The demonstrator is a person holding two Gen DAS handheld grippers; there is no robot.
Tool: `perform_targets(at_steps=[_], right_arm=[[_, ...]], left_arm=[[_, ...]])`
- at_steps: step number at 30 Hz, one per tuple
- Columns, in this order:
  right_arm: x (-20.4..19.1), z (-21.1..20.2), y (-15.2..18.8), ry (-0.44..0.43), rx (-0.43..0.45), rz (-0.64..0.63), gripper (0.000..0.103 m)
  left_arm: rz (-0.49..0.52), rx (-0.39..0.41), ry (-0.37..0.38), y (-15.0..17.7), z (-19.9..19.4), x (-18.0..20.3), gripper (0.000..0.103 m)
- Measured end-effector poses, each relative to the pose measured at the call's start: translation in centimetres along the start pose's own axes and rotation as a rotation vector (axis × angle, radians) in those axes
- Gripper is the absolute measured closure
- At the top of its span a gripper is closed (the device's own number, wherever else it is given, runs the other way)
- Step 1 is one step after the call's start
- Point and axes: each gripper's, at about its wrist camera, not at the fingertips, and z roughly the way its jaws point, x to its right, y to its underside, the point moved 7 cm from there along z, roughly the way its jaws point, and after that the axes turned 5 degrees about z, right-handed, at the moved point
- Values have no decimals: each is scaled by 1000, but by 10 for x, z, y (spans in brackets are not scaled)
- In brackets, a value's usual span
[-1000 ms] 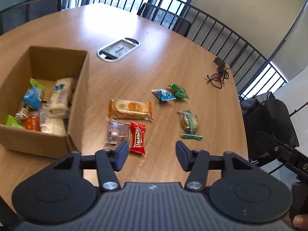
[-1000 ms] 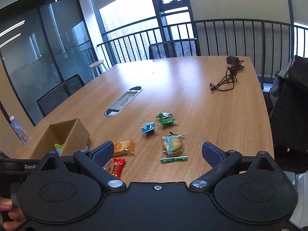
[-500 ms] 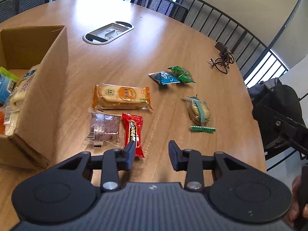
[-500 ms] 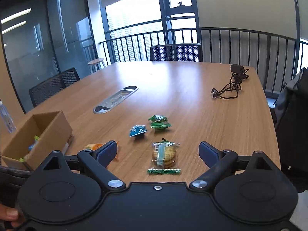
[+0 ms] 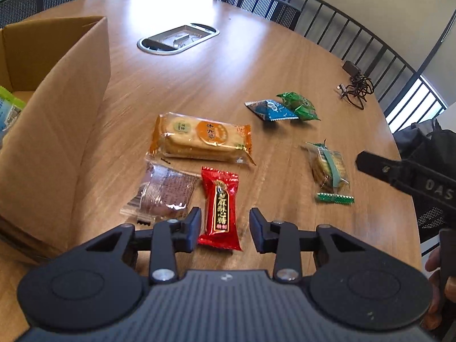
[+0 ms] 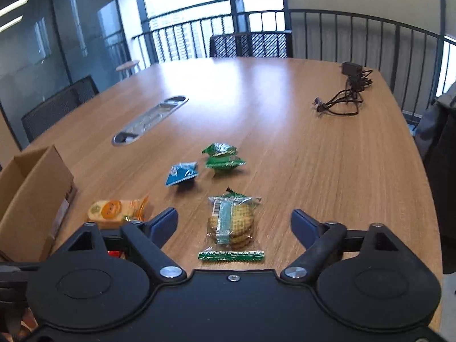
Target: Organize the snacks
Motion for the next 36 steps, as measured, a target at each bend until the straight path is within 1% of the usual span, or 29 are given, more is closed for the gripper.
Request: perform_targets(at_steps=[1, 3, 7, 9, 11, 12, 14, 15, 16, 17, 19, 21, 22, 23, 24, 26, 28, 36], right_arm=[[-1, 4, 0, -3, -18, -8, 23], [-3, 12, 2, 7, -47, -26, 23], [-8, 24, 8, 30, -73, -66, 23], [-9, 29, 12, 39, -89, -71, 27], [-13, 32, 15, 45, -105, -96, 37], [-14, 35, 16, 42, -119, -106, 39], [-16, 39, 19, 41, -155, -114, 52], [-17, 41, 22, 49, -177, -129, 54], [-19, 41, 23, 57, -177, -152, 58], [-21, 41, 24, 61, -178, -166, 67], [-20, 39, 25, 61, -187, -161, 68], [-21, 36, 26, 54, -192, -159, 75], [-20, 33, 26, 52, -191, -159, 82], [-19, 31, 26, 49, -192, -151, 93], [-17, 28, 27, 45, -199, -136, 93], [-16, 21, 28, 29, -191, -123, 103], [-15, 15, 31, 20, -196, -123, 103], [-18, -11, 38, -28, -169, -104, 103]], left_arm=[[0, 4, -1, 0, 1, 0, 70], [-8, 3, -6, -2, 2, -1, 81], [-36, 6, -15, -5, 5, -5, 84], [-47, 3, -21, -6, 5, -5, 84], [-45, 1, -28, -6, 5, -4, 84], [-43, 1, -31, -7, 5, -4, 84], [-39, -4, -26, -7, 6, -2, 84], [-34, -9, -23, -8, 7, -2, 84], [-33, -13, -24, -9, 7, -1, 84], [-38, -17, -23, -9, 7, -2, 84], [-48, -19, -17, -9, 7, -3, 85], [-49, -22, -12, -7, 6, -4, 85], [-50, -23, -9, -6, 5, -4, 85], [-50, -23, -7, -6, 4, -4, 85], [-49, -21, -4, -5, 2, -4, 85], [-43, -13, 2, -4, -2, -4, 85], [-38, -13, 5, -2, -7, -3, 85], [-16, 21, 26, 3, -28, 3, 85]])
